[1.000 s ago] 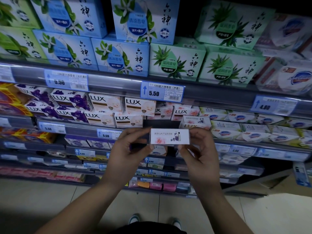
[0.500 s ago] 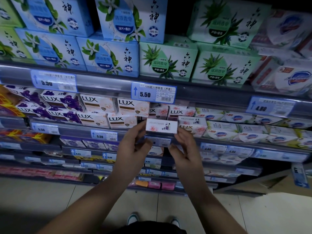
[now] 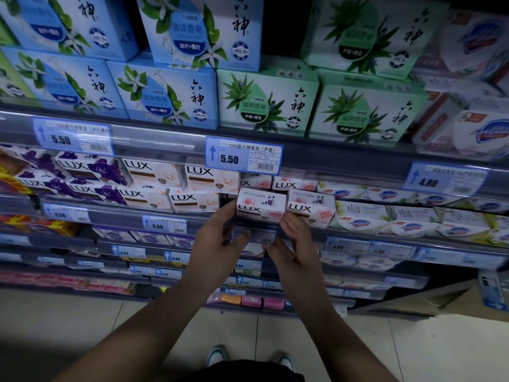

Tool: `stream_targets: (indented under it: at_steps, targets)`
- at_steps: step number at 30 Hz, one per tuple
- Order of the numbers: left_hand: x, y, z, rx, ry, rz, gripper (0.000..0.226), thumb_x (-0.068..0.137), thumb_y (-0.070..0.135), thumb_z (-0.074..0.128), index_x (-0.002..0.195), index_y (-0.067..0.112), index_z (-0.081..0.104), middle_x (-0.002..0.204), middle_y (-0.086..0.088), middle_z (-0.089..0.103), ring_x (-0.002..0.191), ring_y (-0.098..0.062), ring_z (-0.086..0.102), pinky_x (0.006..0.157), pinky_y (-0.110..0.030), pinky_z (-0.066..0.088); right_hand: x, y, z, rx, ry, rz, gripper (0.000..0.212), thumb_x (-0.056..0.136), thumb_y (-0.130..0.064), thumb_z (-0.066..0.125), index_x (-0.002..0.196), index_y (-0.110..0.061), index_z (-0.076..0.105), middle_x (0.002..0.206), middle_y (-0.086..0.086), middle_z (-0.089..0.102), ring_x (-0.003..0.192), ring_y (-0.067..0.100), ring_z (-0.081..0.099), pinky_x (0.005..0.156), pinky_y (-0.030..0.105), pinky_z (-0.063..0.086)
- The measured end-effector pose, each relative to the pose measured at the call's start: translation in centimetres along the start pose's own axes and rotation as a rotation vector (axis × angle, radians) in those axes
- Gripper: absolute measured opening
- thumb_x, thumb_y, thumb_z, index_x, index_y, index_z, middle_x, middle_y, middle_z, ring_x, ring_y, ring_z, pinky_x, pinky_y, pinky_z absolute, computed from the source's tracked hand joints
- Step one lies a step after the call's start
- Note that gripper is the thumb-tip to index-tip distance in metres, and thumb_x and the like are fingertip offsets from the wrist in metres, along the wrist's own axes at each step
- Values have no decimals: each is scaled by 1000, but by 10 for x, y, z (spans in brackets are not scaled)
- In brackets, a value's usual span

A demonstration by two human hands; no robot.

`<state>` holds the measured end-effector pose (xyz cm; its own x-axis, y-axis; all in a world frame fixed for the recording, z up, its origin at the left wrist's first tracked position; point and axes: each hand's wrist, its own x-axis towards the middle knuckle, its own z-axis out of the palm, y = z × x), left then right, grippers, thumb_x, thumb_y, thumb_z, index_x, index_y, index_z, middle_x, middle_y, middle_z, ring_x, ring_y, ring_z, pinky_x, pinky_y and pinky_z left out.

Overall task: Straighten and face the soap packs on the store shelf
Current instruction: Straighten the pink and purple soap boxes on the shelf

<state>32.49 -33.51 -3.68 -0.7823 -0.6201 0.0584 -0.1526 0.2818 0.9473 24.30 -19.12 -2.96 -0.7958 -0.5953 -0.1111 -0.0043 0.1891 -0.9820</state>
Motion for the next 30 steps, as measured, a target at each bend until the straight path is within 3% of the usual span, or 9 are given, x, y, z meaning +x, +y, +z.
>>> stream_targets:
  at_steps: [4,8,11,13,16,20,23,27,30]
  targets:
    - [2,7,0,35,-32,16,64,92,11,61,125,65,48,125,32,64,116,11,58,90,-6,45,-1,1,1,-43,26,-5,61,101,-5,58,155,-20,35,154,-7,42,141,4,42,101,13,47]
    - [0,0,-6,47,-14,32,79,95,4,64,118,77,44,117,52,55,111,24,53,88,-2,46,0,1,-2,-59,40,4,56,101,-5,57,152,-21,40,145,-8,49,136,4,47,90,7,48]
    - [-2,-15,-11,29,-1,-19,58,96,9,67,137,48,51,121,42,56,112,22,52,98,-14,50,1,1,0,-73,29,9,54,101,-5,57,151,-24,44,143,-11,52,135,2,48,92,13,47]
    - [-1,-20,-16,46,-23,-47,53,96,13,67,145,29,52,127,32,55,113,26,49,95,-6,46,2,1,3,-83,22,15,55,101,-5,56,151,-26,44,142,-12,53,135,2,48,91,15,47]
    - [-1,-15,-18,89,-50,-28,52,97,14,66,141,37,52,126,32,54,109,31,47,86,3,42,3,0,7,-81,21,25,57,101,-6,56,151,-28,43,139,-13,53,132,0,50,82,11,49]
    - [-1,-9,-19,113,-83,-8,60,96,12,67,146,38,47,128,26,60,109,7,62,85,-6,49,2,0,11,-55,17,15,55,101,-4,57,150,-25,45,127,-31,49,128,-2,53,80,8,51]
    - [-2,-6,-23,123,-105,-12,60,96,13,67,147,37,46,131,20,57,113,-3,61,87,-8,49,1,-4,14,-33,24,-24,49,99,-1,57,144,-21,52,127,-25,55,120,-4,58,79,8,51]
    - [-7,-2,-36,44,29,-16,49,94,0,63,139,20,57,119,21,61,102,18,59,78,-2,47,7,-17,21,-44,37,-145,40,97,5,59,132,-14,60,127,-6,64,118,8,64,87,12,52]
    - [-10,-2,-49,-31,189,-6,49,93,-4,60,135,20,58,119,6,68,106,8,63,80,-15,55,24,-34,30,-71,-9,-174,40,97,0,61,131,-21,60,121,-15,66,112,-1,64,83,7,50]
